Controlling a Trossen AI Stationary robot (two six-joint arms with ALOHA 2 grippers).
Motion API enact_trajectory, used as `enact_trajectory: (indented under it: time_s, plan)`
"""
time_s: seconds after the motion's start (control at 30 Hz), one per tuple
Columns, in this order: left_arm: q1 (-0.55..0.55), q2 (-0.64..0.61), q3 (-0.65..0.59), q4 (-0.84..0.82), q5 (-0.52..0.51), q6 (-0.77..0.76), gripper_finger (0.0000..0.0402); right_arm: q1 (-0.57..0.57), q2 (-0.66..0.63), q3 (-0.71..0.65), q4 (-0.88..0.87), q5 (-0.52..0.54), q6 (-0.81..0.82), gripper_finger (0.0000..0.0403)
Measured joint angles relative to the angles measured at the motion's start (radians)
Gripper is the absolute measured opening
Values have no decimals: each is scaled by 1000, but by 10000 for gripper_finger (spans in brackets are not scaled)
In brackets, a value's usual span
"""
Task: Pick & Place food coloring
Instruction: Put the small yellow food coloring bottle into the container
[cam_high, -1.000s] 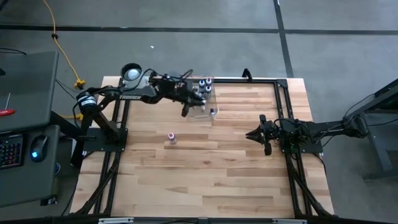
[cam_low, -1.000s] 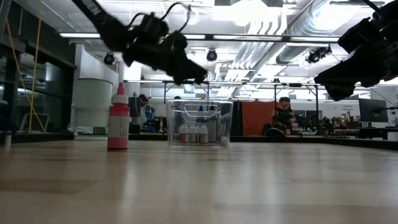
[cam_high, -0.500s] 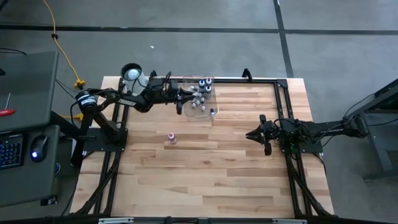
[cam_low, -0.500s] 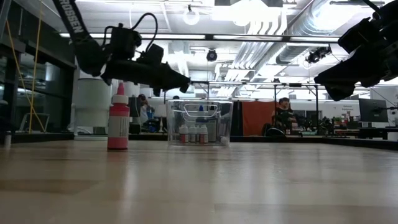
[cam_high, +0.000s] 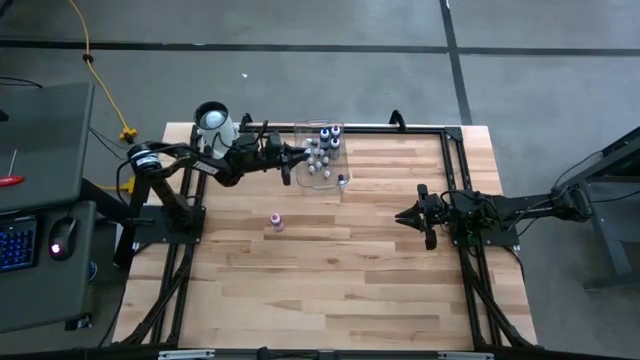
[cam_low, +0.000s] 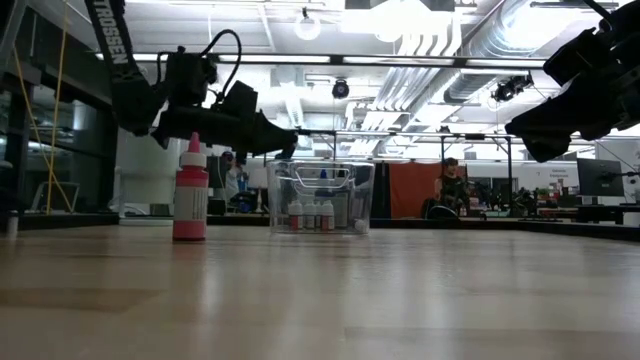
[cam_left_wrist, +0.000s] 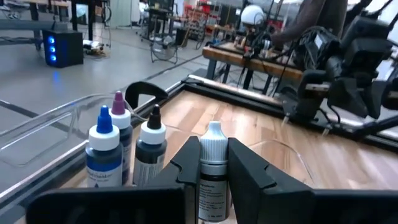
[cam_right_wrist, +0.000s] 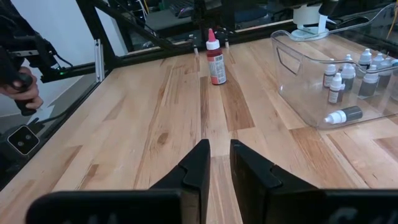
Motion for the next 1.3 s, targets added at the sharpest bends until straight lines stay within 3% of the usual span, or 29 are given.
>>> enact_trajectory:
  time_s: [0.63,1.3]
  plan:
    - [0,141,-68,289,4,-83,42,0,0,0,0,0,0,53]
    - [0,281,-77,416,4,-168,42,0,0,0,0,0,0,51]
